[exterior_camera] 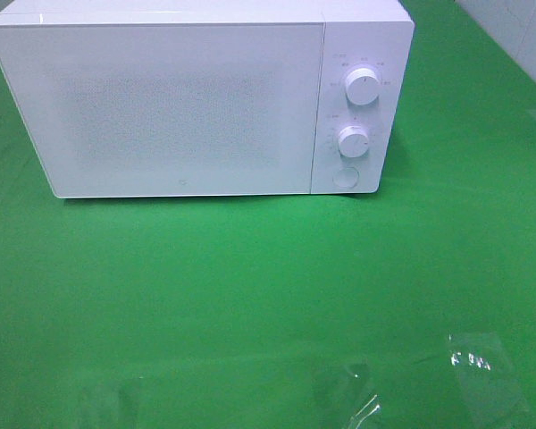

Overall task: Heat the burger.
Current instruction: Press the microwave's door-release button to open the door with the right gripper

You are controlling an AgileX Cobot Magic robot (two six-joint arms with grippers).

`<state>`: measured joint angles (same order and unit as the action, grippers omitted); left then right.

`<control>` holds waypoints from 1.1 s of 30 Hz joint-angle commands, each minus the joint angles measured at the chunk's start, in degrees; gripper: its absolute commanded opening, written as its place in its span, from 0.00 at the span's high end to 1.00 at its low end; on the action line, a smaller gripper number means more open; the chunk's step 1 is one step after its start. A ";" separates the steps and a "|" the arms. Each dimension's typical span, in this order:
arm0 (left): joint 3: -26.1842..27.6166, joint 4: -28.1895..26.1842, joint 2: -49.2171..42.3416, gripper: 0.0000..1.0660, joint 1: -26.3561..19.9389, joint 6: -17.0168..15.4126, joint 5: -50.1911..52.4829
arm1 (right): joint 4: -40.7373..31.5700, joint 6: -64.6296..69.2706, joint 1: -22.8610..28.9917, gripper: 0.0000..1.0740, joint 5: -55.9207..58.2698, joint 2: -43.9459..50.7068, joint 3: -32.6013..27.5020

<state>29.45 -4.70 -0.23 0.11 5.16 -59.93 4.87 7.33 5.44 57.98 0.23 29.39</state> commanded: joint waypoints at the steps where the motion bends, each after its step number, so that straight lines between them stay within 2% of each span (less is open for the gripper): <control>1: -0.17 -0.06 -1.09 0.08 -0.23 0.00 0.57 | 0.52 -0.06 -0.29 0.33 -0.46 1.43 -0.11; 9: -0.17 -0.06 -1.09 0.08 -0.23 0.00 0.57 | 0.92 0.52 -0.29 0.33 -2.58 0.97 0.97; 33: -0.17 -0.06 -1.09 0.08 -0.23 0.00 0.57 | 0.86 0.57 -0.29 0.33 -26.81 -26.76 0.97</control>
<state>29.45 -4.70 -0.23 0.11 5.16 -59.93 5.44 7.45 5.44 32.49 -26.30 30.19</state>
